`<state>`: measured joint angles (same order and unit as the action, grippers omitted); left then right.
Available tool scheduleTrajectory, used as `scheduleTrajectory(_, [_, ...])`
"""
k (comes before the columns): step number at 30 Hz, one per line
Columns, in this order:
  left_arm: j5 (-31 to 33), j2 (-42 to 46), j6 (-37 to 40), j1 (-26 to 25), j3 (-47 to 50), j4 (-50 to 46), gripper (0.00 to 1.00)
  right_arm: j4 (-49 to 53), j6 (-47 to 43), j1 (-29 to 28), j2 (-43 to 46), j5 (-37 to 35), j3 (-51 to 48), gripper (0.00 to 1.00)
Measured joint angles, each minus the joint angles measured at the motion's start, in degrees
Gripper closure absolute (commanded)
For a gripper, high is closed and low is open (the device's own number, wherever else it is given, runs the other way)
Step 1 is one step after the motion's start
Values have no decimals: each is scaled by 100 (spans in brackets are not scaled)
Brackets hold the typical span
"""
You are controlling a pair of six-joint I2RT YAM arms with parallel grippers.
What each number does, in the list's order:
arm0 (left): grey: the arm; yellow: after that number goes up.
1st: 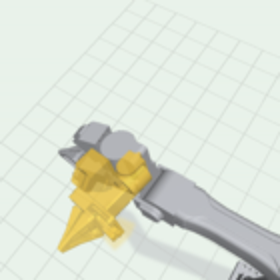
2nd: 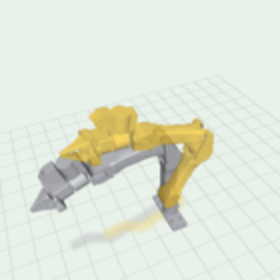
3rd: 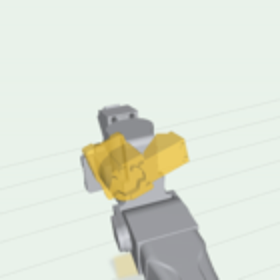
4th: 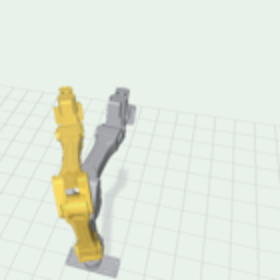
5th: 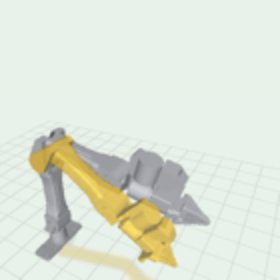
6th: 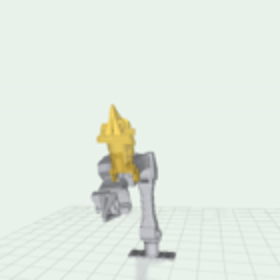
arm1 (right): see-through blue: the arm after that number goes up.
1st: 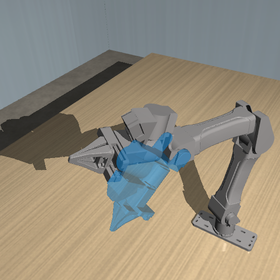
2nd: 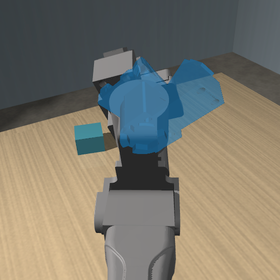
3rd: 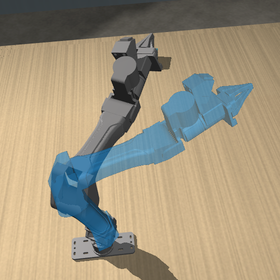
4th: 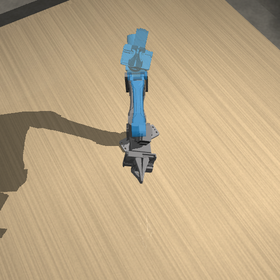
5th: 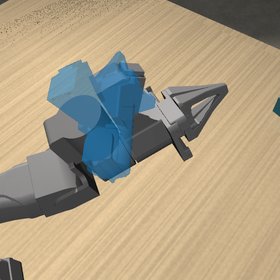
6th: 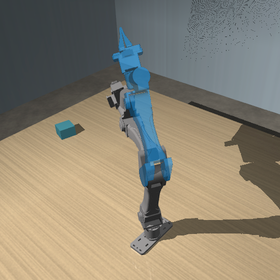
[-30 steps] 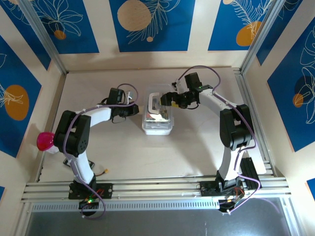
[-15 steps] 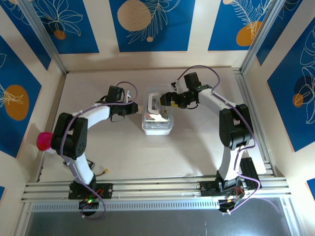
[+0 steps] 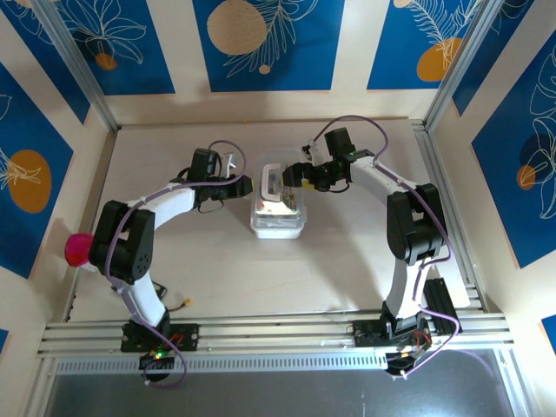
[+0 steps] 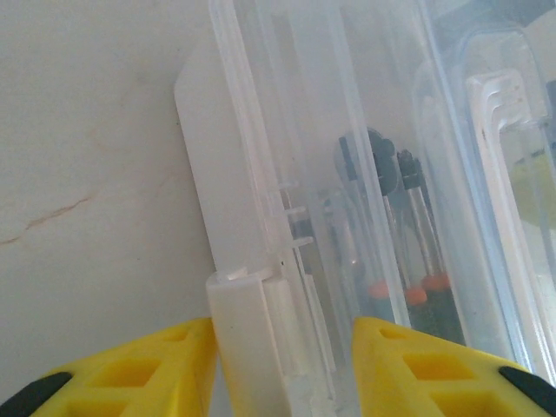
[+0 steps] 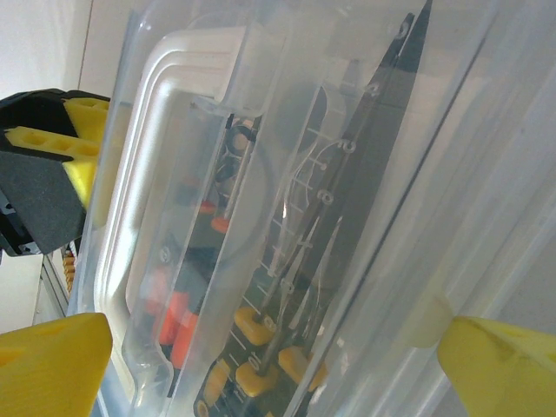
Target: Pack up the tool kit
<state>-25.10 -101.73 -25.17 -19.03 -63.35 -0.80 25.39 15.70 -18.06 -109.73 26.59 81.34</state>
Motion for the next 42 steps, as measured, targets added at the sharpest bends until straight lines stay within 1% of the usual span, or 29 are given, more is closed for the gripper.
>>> scheduleTrajectory(11, [-83, 7, -214, 13, 177, 326, 54, 17, -22, 0, 0, 0, 4, 0])
scheduleTrajectory(20, [79, 83, -243, 4, 186, 168, 54, 20, -22, 0, 0, 2, 9, 0])
scheduleTrajectory(24, [125, 94, -319, 4, 188, 142, 49, 20, -22, 0, 0, 2, 9, 0])
scheduleTrajectory(28, [111, 170, -455, 31, 332, 260, 48, 20, -24, 0, 0, 2, 9, 0])
scheduleTrajectory(32, [-42, 216, -667, 94, 514, 599, 49, 20, -24, 0, -2, 2, 9, 0])
scheduleTrajectory(42, [-772, 92, -1611, 269, 1051, 2177, 51, 57, -66, -7, -13, 4, 31, 0])
